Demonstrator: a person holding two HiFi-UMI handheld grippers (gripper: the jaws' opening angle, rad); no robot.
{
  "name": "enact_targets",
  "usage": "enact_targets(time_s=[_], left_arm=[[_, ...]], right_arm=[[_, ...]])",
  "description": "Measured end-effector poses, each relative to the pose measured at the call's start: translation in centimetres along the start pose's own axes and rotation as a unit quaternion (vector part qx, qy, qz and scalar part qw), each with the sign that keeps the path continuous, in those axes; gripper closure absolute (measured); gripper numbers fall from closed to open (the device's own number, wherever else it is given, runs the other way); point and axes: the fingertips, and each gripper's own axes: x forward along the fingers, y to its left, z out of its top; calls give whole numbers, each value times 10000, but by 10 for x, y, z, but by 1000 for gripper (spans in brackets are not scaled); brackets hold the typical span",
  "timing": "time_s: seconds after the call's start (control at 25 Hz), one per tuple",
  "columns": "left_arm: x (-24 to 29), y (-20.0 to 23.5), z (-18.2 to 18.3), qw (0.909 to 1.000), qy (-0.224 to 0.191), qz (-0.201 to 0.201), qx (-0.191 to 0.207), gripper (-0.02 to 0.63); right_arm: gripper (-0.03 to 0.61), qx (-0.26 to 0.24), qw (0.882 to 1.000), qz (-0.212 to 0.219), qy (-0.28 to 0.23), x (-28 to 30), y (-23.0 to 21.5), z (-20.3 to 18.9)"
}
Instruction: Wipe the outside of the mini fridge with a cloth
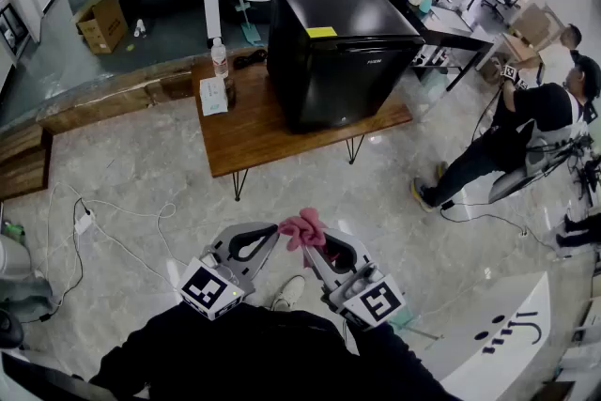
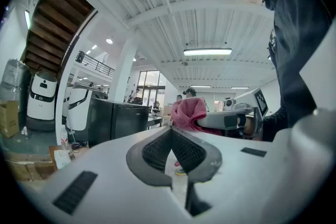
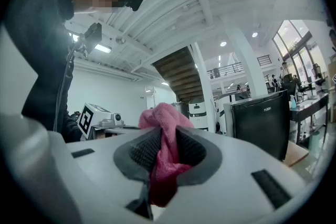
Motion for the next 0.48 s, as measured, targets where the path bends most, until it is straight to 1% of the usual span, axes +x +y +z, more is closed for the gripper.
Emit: enact_targets(time_s=[0.2,0.36,0.48], left_arm=[[9,0,-1,10000,10,19,-49,607],[19,-5,-2,10000,33,0,-44,607],[33,-9,0,10000,29,21,1,607]], right_arm=[[511,-6,10000,-12,61,-2,-8,-2],[510,24,10000,-43,6,-11,-17,0],[508,34,9999,-80,-87,-19,-32,4]])
